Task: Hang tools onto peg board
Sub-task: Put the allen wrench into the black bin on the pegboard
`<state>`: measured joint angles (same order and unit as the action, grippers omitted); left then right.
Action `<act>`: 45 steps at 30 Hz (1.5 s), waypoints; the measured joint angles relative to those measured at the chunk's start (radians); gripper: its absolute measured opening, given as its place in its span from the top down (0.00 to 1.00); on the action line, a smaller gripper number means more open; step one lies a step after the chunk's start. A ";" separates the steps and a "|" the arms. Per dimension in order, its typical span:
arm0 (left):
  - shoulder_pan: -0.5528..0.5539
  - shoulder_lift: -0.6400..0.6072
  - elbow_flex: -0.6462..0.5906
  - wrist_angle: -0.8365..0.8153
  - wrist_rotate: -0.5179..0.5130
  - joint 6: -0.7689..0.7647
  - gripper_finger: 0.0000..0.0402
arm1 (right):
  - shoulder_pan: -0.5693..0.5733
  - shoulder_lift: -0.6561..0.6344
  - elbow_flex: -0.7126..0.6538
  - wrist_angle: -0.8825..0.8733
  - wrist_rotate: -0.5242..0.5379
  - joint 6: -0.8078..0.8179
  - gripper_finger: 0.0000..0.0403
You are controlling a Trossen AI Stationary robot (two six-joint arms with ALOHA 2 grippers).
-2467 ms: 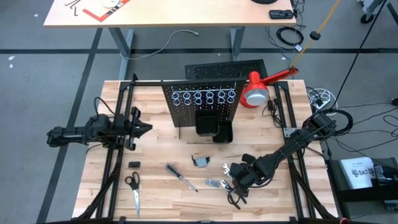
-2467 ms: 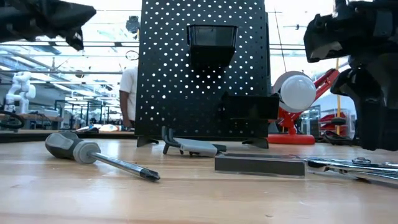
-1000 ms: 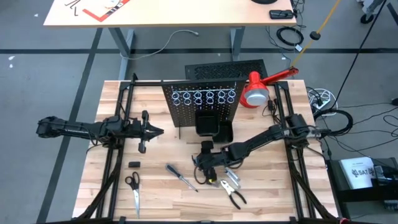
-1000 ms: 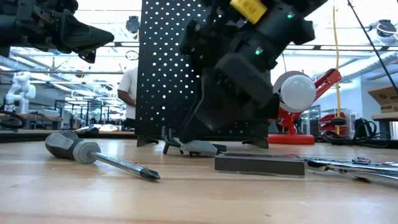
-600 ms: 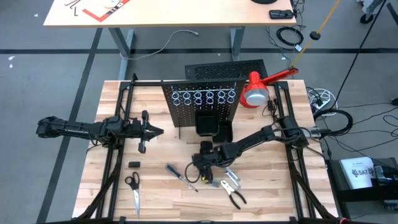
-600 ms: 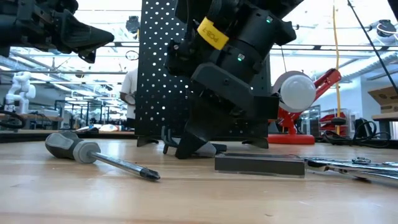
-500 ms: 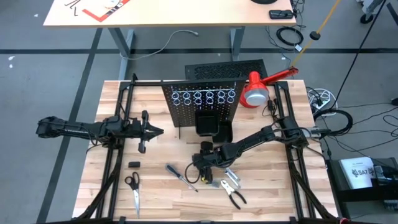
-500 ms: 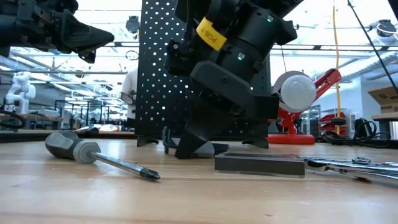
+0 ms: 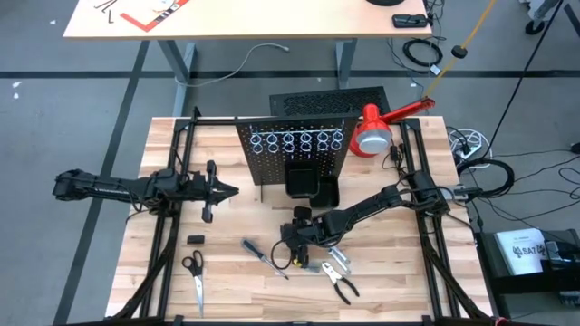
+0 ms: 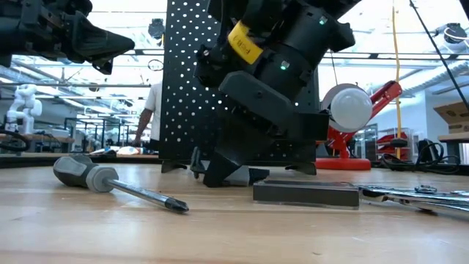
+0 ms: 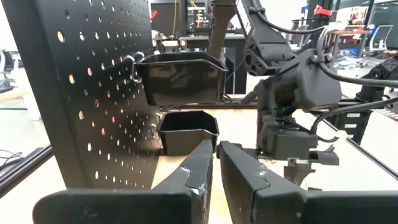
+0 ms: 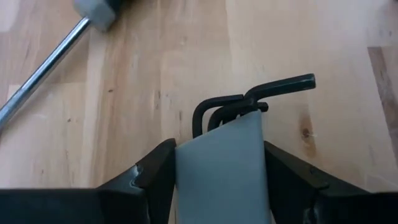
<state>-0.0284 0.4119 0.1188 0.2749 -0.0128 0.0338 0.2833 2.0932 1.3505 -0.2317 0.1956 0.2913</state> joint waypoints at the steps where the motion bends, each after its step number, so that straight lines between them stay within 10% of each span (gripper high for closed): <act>1: 0.000 0.000 0.000 0.000 0.000 0.000 0.90 | 0.006 -0.005 0.000 0.008 0.001 -0.004 0.53; 25: 0.000 0.000 0.000 0.000 -0.005 0.000 0.90 | 0.068 -0.340 0.003 0.024 0.224 -0.279 0.53; 35: 0.000 0.000 0.000 0.004 -0.011 0.000 0.90 | 0.016 -0.518 0.005 0.034 0.461 -0.367 0.52; 45: 0.000 0.000 0.000 0.007 -0.011 0.000 0.90 | -0.094 -0.505 0.004 0.000 0.458 -0.358 0.51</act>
<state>-0.0284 0.4122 0.1188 0.2821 -0.0238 0.0338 0.1889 1.5879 1.3544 -0.2315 0.6537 -0.0672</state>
